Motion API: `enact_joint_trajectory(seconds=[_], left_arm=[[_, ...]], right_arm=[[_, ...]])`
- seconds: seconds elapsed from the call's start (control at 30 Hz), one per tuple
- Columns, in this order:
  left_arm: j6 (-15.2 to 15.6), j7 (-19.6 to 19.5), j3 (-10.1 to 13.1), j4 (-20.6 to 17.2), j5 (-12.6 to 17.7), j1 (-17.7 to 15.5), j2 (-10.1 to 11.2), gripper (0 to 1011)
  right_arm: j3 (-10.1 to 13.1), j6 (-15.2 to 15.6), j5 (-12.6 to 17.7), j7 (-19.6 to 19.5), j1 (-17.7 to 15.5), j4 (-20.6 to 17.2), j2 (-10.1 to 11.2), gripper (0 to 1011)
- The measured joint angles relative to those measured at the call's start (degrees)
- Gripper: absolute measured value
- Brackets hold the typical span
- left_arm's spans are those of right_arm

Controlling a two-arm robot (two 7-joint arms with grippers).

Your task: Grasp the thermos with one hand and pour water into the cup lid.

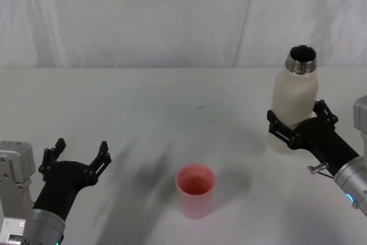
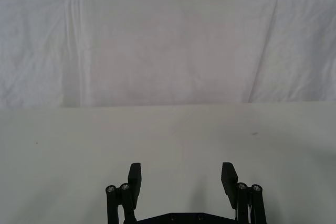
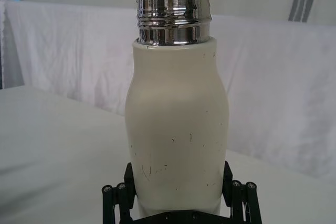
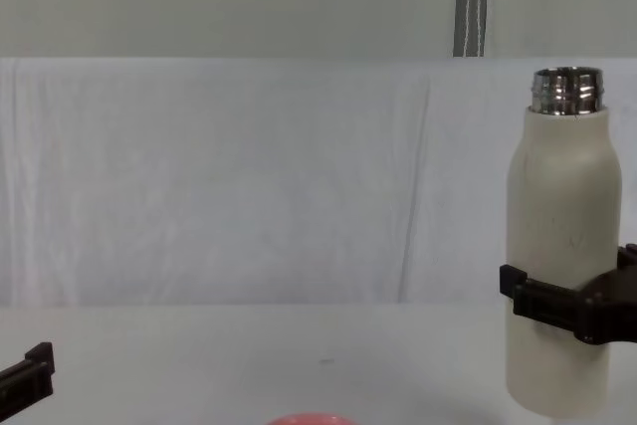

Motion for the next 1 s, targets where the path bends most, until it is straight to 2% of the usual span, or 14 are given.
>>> enact_joint_trajectory(seconds=[0.53,1.0], left_arm=[[0.0,0.0,0.0,0.0,0.0,0.0,0.0,1001],[0.0,0.0,0.0,0.0,0.0,0.0,0.0,1001]], right_arm=[[0.6,2.7,4.8,-0.2,1.8,3.6,-1.0,950],[0.4,3.5,5.5,-1.6,2.7,5.4,-0.8,950]])
